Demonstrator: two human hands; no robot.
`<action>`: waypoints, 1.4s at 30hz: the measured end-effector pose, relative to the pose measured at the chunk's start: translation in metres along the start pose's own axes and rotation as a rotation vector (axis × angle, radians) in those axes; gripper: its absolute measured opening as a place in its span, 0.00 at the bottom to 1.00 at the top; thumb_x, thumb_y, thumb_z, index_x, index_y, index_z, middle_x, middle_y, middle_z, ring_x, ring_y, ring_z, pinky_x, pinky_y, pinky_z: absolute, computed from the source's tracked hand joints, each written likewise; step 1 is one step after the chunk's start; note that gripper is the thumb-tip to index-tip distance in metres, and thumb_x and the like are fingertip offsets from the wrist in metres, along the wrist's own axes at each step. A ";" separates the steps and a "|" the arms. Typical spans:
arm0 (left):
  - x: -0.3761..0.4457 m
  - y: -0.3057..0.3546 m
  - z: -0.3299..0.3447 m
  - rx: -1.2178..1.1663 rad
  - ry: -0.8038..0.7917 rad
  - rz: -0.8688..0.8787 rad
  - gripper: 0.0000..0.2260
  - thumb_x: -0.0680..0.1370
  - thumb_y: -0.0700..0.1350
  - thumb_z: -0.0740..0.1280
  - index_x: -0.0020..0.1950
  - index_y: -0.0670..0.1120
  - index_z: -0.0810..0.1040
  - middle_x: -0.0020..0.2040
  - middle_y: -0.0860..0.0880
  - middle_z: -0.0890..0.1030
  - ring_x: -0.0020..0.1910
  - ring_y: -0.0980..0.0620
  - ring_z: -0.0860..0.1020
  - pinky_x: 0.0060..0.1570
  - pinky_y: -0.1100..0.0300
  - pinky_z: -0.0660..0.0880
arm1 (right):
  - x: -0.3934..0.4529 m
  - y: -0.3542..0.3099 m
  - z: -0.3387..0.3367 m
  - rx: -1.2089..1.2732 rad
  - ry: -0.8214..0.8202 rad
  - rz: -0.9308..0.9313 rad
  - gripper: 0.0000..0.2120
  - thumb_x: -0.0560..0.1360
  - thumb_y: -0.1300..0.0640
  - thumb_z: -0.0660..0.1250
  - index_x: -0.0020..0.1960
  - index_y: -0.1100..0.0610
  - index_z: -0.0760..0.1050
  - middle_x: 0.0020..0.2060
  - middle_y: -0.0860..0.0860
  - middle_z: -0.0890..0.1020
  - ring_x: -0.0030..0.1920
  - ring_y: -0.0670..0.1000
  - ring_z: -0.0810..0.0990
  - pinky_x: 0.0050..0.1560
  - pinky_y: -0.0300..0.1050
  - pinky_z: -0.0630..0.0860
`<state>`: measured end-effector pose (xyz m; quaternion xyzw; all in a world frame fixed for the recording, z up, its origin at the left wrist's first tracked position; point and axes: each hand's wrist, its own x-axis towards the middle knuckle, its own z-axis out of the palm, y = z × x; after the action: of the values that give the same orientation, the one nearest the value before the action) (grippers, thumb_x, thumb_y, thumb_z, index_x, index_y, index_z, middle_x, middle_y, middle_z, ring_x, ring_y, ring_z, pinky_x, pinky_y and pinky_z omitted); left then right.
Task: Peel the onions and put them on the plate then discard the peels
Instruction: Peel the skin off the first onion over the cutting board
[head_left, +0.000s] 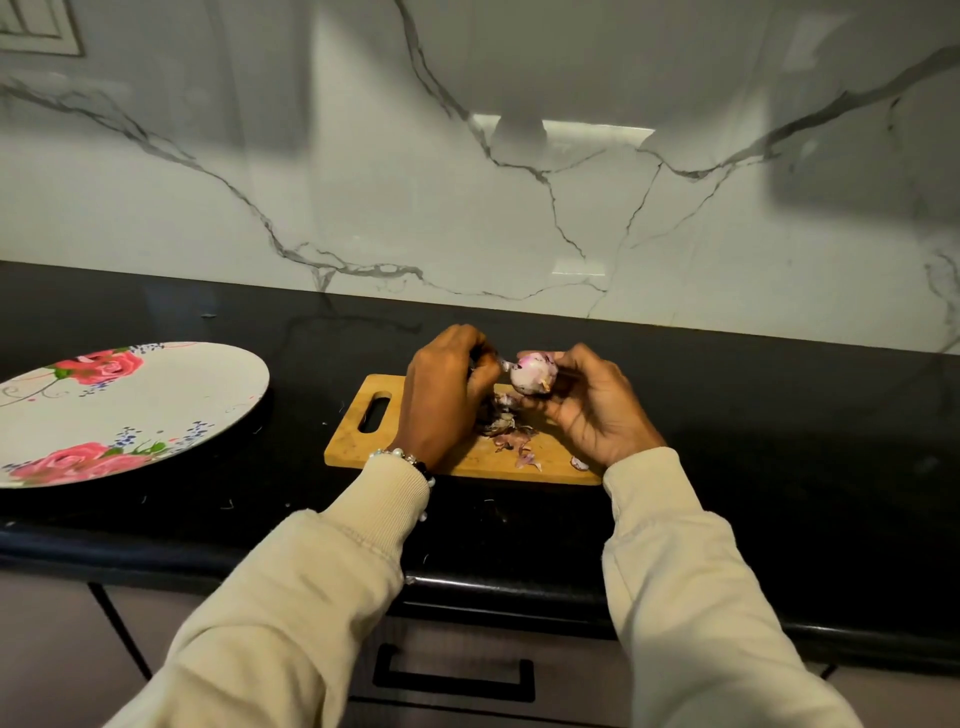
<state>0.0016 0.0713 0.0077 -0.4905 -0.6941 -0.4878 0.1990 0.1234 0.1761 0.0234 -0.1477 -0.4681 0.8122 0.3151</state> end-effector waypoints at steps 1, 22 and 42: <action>0.000 0.000 0.000 -0.017 0.012 -0.026 0.02 0.77 0.39 0.67 0.47 0.42 0.78 0.45 0.49 0.78 0.41 0.54 0.74 0.40 0.62 0.71 | 0.000 0.000 -0.001 0.028 -0.017 0.023 0.14 0.80 0.64 0.57 0.46 0.69 0.79 0.44 0.64 0.83 0.38 0.56 0.84 0.31 0.47 0.82; -0.001 0.001 0.002 -0.254 -0.104 -0.052 0.05 0.75 0.42 0.73 0.49 0.44 0.86 0.42 0.51 0.85 0.40 0.60 0.81 0.41 0.71 0.75 | 0.005 0.003 -0.006 -0.199 0.081 -0.053 0.14 0.78 0.65 0.57 0.47 0.71 0.79 0.42 0.63 0.83 0.44 0.58 0.83 0.39 0.51 0.84; 0.000 0.002 -0.001 -0.272 -0.024 -0.165 0.05 0.76 0.39 0.70 0.48 0.43 0.86 0.39 0.52 0.84 0.39 0.58 0.82 0.43 0.65 0.78 | 0.007 0.005 -0.002 -0.176 0.117 -0.074 0.10 0.78 0.65 0.62 0.51 0.73 0.77 0.43 0.62 0.84 0.43 0.58 0.84 0.41 0.53 0.83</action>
<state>0.0035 0.0704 0.0090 -0.4599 -0.6620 -0.5862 0.0817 0.1172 0.1797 0.0183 -0.2044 -0.5236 0.7459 0.3573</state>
